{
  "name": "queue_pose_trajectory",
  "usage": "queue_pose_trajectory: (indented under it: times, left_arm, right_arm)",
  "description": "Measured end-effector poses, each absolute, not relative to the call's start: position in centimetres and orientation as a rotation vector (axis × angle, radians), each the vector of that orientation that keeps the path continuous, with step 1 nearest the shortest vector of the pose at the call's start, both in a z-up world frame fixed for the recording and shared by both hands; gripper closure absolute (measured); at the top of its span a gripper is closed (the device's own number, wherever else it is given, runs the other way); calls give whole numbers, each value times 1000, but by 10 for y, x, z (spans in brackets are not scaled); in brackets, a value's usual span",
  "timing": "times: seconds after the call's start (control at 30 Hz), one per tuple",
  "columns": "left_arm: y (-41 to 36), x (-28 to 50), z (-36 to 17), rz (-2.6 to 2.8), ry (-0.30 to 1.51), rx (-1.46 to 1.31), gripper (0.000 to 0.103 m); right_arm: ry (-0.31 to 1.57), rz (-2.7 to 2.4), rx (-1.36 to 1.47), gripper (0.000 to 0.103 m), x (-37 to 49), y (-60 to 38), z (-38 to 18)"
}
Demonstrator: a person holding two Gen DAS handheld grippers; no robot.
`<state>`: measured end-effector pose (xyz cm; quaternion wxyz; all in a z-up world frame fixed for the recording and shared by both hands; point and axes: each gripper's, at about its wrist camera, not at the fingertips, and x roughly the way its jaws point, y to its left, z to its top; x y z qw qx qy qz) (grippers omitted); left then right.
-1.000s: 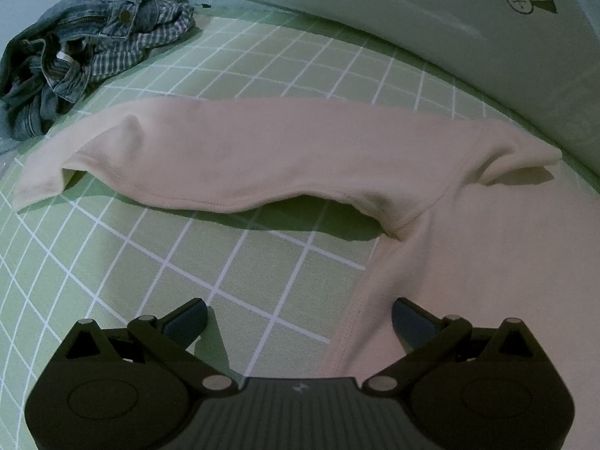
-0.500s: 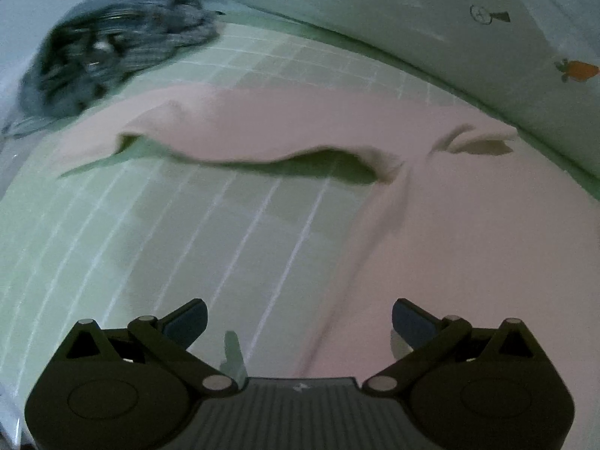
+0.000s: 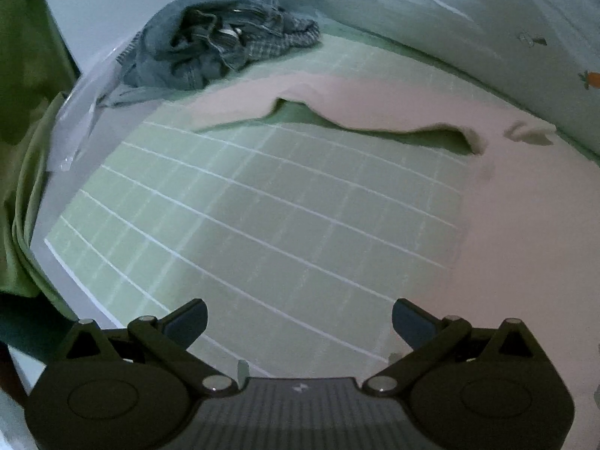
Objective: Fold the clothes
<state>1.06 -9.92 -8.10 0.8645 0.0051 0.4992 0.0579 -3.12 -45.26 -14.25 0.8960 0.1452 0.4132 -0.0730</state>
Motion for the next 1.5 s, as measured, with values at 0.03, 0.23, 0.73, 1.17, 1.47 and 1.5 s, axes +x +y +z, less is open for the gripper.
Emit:
queue_pose_trajectory:
  times: [0.03, 0.23, 0.73, 1.17, 1.47, 1.5]
  left_arm:
    - [-90, 13, -82, 111, 1041, 16, 0]
    - [-30, 43, -93, 68, 1031, 25, 0]
    - [75, 205, -103, -39, 995, -55, 13]
    - [71, 244, -114, -67, 980, -28, 94]
    - [94, 214, -108, -46, 958, -29, 99]
    - [98, 207, -107, -44, 962, -35, 99]
  right_arm:
    - [868, -160, 304, 0, -29, -446, -146]
    - [926, -291, 273, 0, -25, -395, -159]
    - [917, -656, 334, 0, -11, -351, -168]
    - [938, -756, 395, 0, 0, -346, -168]
    - [917, -745, 381, 0, -4, -346, -170]
    - [914, -746, 380, 0, -4, -345, -170]
